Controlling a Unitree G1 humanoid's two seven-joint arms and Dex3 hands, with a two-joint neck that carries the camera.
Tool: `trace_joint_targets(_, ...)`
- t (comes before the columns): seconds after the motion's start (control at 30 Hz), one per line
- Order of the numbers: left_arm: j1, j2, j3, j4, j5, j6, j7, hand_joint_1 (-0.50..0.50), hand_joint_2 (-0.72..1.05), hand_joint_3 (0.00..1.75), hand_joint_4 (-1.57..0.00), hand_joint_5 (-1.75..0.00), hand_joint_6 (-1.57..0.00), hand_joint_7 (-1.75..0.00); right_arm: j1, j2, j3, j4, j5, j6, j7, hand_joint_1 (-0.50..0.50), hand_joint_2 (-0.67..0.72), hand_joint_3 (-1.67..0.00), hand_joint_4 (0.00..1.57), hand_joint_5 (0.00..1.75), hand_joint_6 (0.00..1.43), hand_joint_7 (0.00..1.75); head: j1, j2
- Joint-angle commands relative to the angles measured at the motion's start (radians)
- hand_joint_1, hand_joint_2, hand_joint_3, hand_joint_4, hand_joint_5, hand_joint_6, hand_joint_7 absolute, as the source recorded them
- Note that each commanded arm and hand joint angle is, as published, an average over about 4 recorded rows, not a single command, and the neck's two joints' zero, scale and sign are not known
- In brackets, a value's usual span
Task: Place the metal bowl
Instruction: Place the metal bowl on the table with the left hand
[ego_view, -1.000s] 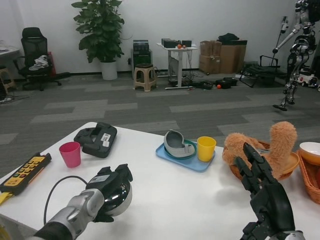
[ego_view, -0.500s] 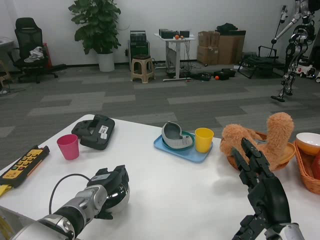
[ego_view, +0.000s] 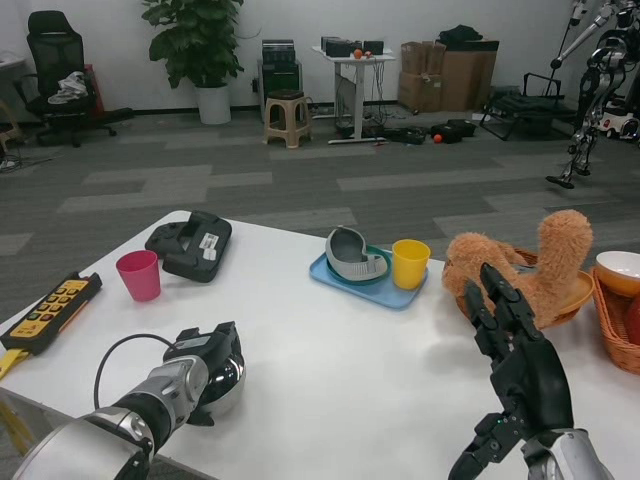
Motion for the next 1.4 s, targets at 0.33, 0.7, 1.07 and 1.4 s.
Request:
trace_joint_targets(0.33, -0.008, -0.014, 0.004, 0.047, -0.029, 0.009, -0.036, -0.50, 1.05, 0.92, 0.00, -0.10, -0.10, -0.75, 0.007, -0.003, 0.013, 0.024, 0.006, -0.013, -0.006, -0.17, 0.72, 0.00, 0.00, 0.00, 0.00, 0.14, 0.009, -0.009)
trace_joint_targets(0.7, 0.034, -0.016, 0.006, -0.016, -0.021, 0.008, -0.086, -0.48, 0.96, 0.31, 0.00, -0.10, 0.00, -0.47, 0.007, -0.003, 0.015, 0.025, 0.008, -0.015, -0.006, -0.17, 0.72, 0.00, 0.00, 0.00, 0.00, 0.14, 0.014, -0.010)
trace_joint_targets(1.07, 0.115, -0.032, 0.122, -0.172, -0.017, 0.007, -0.073, -0.48, 0.69, 0.26, 0.00, -0.28, 0.00, -0.35, 0.009, -0.003, 0.013, 0.022, 0.010, -0.016, -0.006, -0.17, 0.72, 0.00, 0.00, 0.00, 0.00, 0.14, 0.017, -0.006)
trace_joint_targets(1.4, 0.202, -0.042, 0.204, -0.387, -0.029, 0.005, -0.070, -0.48, 0.69, 0.17, 0.00, -0.31, 0.00, -0.35, 0.009, -0.004, 0.013, 0.019, 0.012, -0.019, -0.006, -0.17, 0.72, 0.00, 0.00, 0.00, 0.00, 0.14, 0.030, 0.011)
